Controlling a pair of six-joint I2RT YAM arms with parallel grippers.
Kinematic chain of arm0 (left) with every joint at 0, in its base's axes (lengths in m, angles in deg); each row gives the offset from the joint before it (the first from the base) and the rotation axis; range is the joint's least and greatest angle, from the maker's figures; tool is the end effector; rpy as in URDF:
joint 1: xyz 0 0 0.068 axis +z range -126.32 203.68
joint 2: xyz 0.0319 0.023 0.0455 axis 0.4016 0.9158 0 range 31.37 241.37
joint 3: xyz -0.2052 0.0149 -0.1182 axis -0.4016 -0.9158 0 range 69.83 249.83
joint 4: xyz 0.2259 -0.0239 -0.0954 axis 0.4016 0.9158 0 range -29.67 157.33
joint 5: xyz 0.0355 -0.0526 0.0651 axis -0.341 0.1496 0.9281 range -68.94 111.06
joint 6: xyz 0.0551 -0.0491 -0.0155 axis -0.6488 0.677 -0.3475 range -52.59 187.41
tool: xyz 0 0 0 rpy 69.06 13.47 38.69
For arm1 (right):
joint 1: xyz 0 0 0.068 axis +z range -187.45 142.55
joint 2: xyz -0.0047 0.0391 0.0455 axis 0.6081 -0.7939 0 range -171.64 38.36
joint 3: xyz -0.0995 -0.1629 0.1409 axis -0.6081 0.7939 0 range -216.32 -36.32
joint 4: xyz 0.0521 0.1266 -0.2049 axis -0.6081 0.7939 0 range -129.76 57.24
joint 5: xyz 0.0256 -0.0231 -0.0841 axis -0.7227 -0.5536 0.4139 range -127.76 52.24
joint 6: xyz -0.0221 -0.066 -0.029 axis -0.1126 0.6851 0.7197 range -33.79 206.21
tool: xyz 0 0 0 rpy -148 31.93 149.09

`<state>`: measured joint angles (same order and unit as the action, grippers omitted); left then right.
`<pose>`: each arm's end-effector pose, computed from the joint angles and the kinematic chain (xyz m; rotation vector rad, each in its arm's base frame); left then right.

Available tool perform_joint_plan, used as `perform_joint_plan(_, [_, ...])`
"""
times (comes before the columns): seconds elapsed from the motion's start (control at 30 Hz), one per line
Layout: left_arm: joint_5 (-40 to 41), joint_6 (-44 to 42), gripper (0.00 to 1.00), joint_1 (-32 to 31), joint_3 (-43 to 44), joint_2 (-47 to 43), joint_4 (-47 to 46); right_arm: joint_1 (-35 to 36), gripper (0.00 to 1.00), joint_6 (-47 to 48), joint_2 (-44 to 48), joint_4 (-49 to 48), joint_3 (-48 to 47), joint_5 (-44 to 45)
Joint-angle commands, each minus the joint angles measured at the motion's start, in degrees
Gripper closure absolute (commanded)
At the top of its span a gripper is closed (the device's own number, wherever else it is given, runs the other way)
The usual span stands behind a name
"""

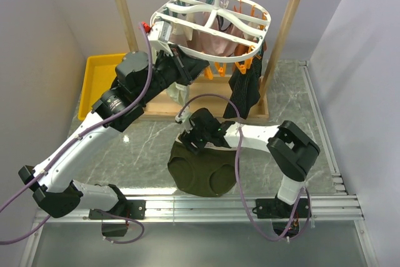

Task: Clip the underwear to the hanger

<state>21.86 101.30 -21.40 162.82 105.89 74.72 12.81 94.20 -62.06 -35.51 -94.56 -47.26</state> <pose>0.2088 -0.2080 0.4714 0.1442 1.5948 -1.0846 0.2254 0.2875 0.1285 -1.2561 2.0885 0.5398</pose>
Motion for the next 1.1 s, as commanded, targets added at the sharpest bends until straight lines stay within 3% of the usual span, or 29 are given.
perform_joint_plan(0.0, [-0.4, 0.0, 1.0, 0.8, -0.4, -0.3, -3.1, 0.1, 0.27, -3.1, -1.2, -1.6, -3.1, 4.4])
perform_joint_plan(0.3, [-0.4, 0.3, 1.0, 1.4, -1.6, -0.8, -3.7, 0.2, 0.27, -9.4, -4.9, -2.2, -5.2, 5.0])
perform_joint_plan(0.53, [-0.4, 0.7, 1.0, 1.9, -1.8, -0.9, -3.5, 0.2, 0.3, -9.0, -8.4, 1.5, -8.2, 8.1])
perform_joint_plan(0.57, [-0.4, 0.7, 1.0, 1.9, -1.9, -1.0, -3.4, 0.1, 0.34, -9.0, -8.9, 1.8, -8.3, 8.4])
perform_joint_plan(0.6, [-1.0, 0.7, 1.0, 2.1, -2.0, -1.0, -3.2, 0.3, 0.49, -8.9, -9.0, 2.3, -8.4, 8.4])
perform_joint_plan(0.7, [-1.0, 0.7, 1.0, 2.1, -2.3, -1.4, -3.1, 0.3, 0.74, -8.5, -7.6, 1.2, -6.5, 7.6])
perform_joint_plan(0.87, [-1.0, 0.7, 1.0, 2.3, -2.5, -1.5, -2.4, 0.4, 1.0, -4.9, 2.2, -2.9, -0.9, 5.3])
perform_joint_plan(1.07, [-1.0, 0.6, 1.0, 2.5, -3.2, -1.9, -1.8, 0.5, 1.0, 3.3, 16.9, -2.0, 3.6, 7.0])
